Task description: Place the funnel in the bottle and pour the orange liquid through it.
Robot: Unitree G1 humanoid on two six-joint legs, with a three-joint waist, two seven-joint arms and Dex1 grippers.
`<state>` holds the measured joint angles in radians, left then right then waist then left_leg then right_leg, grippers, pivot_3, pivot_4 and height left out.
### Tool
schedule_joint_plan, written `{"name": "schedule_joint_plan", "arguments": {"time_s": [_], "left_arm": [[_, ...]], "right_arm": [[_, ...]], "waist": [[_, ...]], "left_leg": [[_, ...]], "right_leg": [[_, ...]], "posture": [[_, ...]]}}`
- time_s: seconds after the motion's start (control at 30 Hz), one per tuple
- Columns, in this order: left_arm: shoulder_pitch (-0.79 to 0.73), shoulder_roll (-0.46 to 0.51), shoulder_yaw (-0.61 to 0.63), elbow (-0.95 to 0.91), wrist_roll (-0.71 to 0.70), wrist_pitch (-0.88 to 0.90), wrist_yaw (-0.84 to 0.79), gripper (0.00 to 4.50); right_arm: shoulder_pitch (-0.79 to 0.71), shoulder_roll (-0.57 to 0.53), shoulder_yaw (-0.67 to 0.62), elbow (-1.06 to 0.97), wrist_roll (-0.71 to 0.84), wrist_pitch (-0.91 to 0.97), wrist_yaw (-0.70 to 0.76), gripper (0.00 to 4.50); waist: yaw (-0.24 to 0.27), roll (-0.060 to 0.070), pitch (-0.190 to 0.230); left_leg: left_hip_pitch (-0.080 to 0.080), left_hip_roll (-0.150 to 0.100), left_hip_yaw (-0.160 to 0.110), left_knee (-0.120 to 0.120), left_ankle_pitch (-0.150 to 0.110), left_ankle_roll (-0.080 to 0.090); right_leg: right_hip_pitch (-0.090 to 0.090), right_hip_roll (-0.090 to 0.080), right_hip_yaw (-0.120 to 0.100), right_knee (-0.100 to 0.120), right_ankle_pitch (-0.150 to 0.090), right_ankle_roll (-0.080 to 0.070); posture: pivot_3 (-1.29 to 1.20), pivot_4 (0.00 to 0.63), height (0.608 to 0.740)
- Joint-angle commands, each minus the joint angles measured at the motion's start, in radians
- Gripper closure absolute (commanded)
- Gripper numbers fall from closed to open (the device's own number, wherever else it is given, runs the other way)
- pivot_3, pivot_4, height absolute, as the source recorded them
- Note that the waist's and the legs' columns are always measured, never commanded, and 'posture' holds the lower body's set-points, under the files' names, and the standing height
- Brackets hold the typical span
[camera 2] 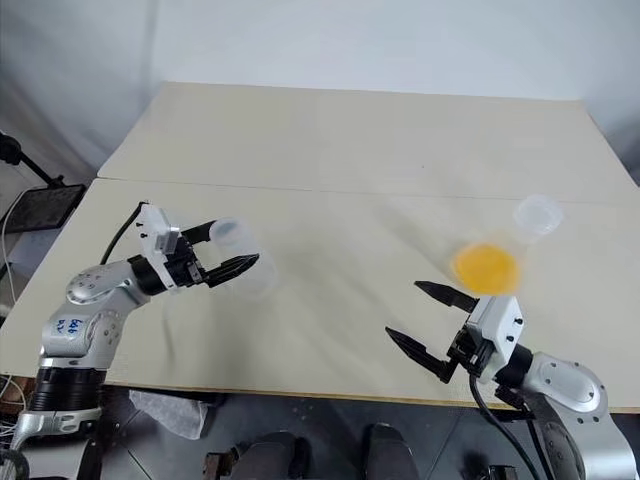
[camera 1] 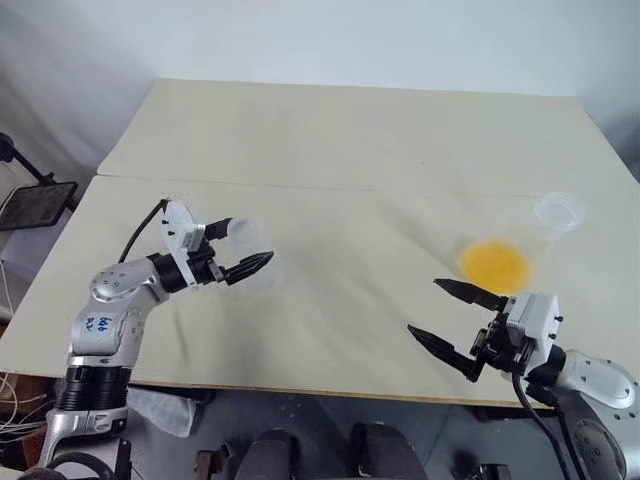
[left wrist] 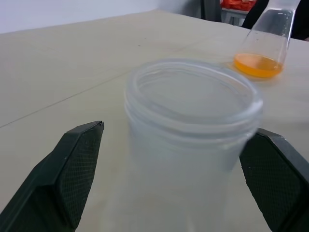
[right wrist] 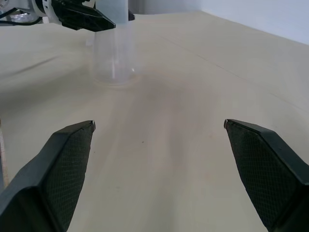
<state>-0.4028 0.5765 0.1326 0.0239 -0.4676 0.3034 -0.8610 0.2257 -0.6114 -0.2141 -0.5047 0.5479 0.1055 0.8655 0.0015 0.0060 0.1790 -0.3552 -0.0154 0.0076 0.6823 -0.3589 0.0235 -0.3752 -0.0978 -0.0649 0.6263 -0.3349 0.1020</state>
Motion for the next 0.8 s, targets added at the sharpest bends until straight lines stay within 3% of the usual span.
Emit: {"name": "schedule_joint_plan", "arguments": {"time_s": [0.03,0.07,0.17,0.33,0.63,0.8], "left_arm": [[-0.032,-0.006,-0.003,0.0,0.001,-0.012,-0.008,0.02],[-0.037,-0.009,-0.003,0.001,-0.001,-0.008,-0.011,0.02],[-0.047,-0.01,-0.001,0.004,-0.005,-0.002,-0.017,0.65],[-0.045,0.005,-0.002,0.013,0.005,-0.005,-0.035,2.1],[-0.113,-0.025,-0.046,0.021,-0.043,0.022,-0.152,2.11],[-0.302,-0.155,-0.203,0.164,0.06,-0.054,-0.208,2.11]], "right_arm": [[0.012,0.008,-0.027,-0.044,-0.002,-0.029,-0.011,0.0],[0.016,0.009,-0.026,-0.045,-0.003,-0.031,-0.013,0.0],[0.026,0.011,-0.024,-0.04,-0.006,-0.042,-0.015,0.0],[0.032,0.017,-0.02,-0.037,-0.011,-0.05,-0.018,0.0],[0.079,0.029,-0.052,-0.049,-0.019,-0.065,-0.041,0.0],[0.22,0.043,-0.149,-0.082,-0.015,-0.089,-0.051,0.0]], "waist": [[0.001,0.0,0.0],[0.001,0.0,0.0],[0.001,0.0,0.0],[0.001,0.0,0.0],[0.012,0.0,0.0],[0.037,0.0,0.0]], "left_leg": [[0.0,0.0,0.0,0.0,0.0,0.0],[0.0,0.0,0.0,0.0,0.0,0.0],[0.0,0.0,0.0,0.0,0.0,0.0],[0.0,0.0,0.0,0.0,0.0,0.0],[0.0,0.0,0.0,0.0,0.0,0.0],[-0.002,-0.004,-0.001,0.002,0.001,0.001]], "right_leg": [[0.0,0.0,0.0,0.0,0.0,0.0],[0.0,0.0,0.0,0.0,0.0,0.0],[0.0,0.0,0.0,0.0,0.0,0.0],[0.0,0.0,0.0,0.0,0.0,0.0],[0.0,0.0,0.0,0.0,0.0,0.0],[0.001,-0.001,-0.001,0.0,0.001,0.001]], "posture": [[0.0,0.15,0.74],[0.0,0.15,0.74],[0.0,0.15,0.74],[0.0,0.15,0.74],[0.0,0.15,0.74],[0.0,0.15,0.74]]}}
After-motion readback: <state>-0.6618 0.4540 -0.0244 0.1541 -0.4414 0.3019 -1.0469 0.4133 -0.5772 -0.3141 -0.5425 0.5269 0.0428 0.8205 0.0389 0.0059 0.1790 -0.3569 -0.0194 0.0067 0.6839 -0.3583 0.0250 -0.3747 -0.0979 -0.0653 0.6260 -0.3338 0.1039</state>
